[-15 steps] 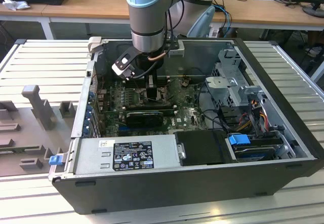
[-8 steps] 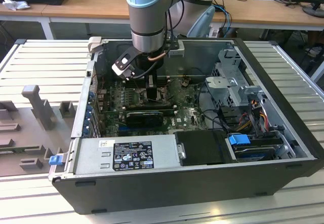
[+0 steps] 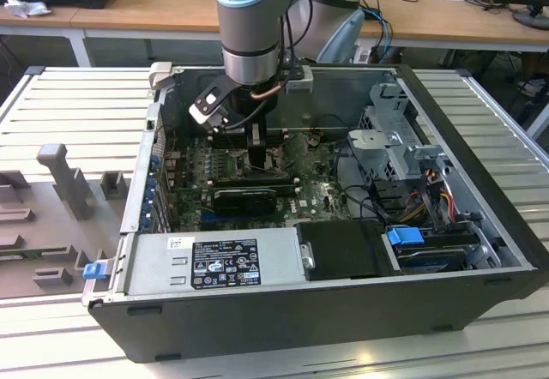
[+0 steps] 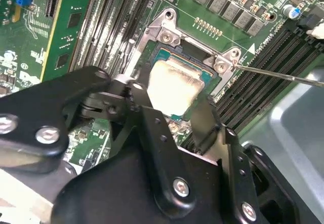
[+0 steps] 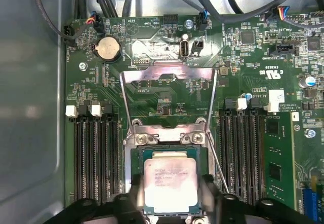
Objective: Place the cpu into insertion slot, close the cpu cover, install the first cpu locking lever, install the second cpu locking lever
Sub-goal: 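Place the cpu into insertion slot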
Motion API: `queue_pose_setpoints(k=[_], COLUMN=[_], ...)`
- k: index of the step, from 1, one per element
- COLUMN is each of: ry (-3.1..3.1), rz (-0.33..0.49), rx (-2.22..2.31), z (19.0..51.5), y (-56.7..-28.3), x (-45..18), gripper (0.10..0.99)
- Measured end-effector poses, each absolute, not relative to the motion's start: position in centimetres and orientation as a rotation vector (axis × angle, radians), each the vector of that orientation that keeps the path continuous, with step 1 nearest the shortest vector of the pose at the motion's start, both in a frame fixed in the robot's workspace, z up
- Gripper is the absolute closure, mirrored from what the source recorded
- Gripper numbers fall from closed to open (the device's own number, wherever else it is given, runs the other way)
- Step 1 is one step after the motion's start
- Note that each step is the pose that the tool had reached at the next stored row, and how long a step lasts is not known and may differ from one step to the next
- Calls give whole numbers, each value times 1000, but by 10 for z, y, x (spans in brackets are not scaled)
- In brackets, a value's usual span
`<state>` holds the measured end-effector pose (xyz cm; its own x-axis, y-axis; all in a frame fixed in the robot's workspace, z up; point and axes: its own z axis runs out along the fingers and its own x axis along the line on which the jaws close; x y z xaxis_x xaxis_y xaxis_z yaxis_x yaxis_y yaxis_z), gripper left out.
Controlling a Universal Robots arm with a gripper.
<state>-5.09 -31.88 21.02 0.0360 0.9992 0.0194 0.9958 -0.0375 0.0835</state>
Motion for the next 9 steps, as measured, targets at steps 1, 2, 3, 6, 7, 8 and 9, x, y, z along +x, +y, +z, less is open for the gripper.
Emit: queue_pose_setpoints(k=[1, 2, 3, 6, 7, 8, 9], ry=[2146, 2146, 2146, 2146, 2146, 2146, 2146], rz=[111, 111, 111, 112, 112, 112, 111], rx=[2227, 2227, 2227, 2227, 2227, 2227, 2227], z=[213, 214, 214, 216, 216, 216, 217], y=[-319, -319, -319, -319, -319, -319, -319], x=[-51, -51, -51, -51, -51, -51, -51], gripper=[561, 627, 686, 808, 867, 929, 980])
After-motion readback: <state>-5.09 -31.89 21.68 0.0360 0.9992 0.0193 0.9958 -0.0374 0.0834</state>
